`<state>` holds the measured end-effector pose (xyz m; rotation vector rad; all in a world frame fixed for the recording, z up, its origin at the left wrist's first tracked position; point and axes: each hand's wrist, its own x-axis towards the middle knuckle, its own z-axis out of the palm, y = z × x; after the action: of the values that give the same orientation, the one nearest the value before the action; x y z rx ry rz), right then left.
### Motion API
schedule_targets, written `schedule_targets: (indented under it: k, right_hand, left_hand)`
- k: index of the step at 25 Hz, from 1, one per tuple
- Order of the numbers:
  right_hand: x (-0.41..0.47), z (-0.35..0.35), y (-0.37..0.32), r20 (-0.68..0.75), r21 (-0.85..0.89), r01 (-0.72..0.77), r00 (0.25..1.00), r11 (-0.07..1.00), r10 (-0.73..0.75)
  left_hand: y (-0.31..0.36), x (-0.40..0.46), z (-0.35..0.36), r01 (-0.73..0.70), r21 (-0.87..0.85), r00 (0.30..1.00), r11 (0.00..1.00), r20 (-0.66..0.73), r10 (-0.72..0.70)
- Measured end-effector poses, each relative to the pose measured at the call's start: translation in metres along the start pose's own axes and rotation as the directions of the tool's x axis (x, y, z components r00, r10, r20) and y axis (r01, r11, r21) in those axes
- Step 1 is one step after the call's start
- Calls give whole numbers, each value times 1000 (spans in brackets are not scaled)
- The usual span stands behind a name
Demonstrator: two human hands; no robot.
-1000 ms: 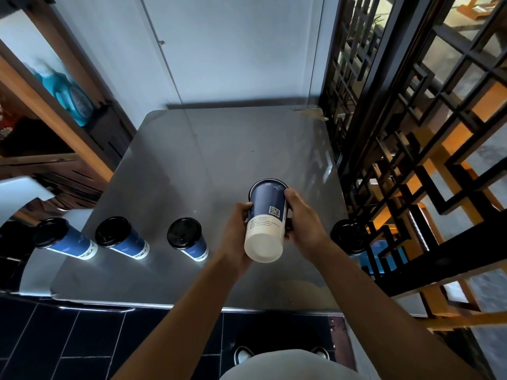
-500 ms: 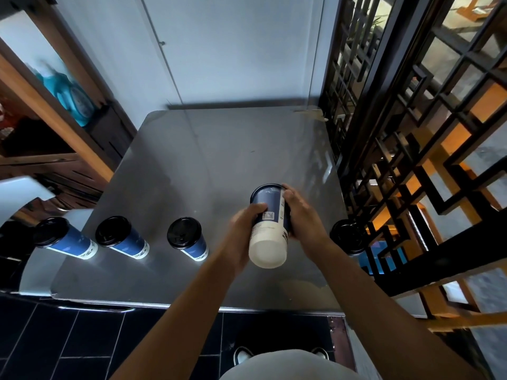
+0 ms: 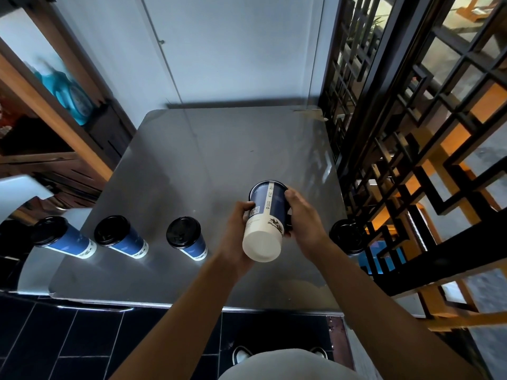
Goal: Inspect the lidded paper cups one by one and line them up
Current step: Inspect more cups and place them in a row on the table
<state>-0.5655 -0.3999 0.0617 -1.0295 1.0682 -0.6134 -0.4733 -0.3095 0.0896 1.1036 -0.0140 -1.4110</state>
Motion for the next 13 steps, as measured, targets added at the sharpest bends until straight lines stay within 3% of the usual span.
schedule_targets:
  k: [6, 8, 13]
  right_hand:
    - [3, -3, -2, -27, -13, -25, 999, 1000, 25]
    - [4, -3, -3, -31, 37, -42, 999, 998, 43]
    - [7, -5, -1, -11, -40, 2, 1000, 999, -2]
  left_hand:
    - [-2, 4, 3, -27, 101, 999, 994, -20, 29]
    - [-4, 6, 2, -34, 95, 997, 995, -64, 40]
    - [-6, 16, -3, -31, 20, 998, 999, -60, 32]
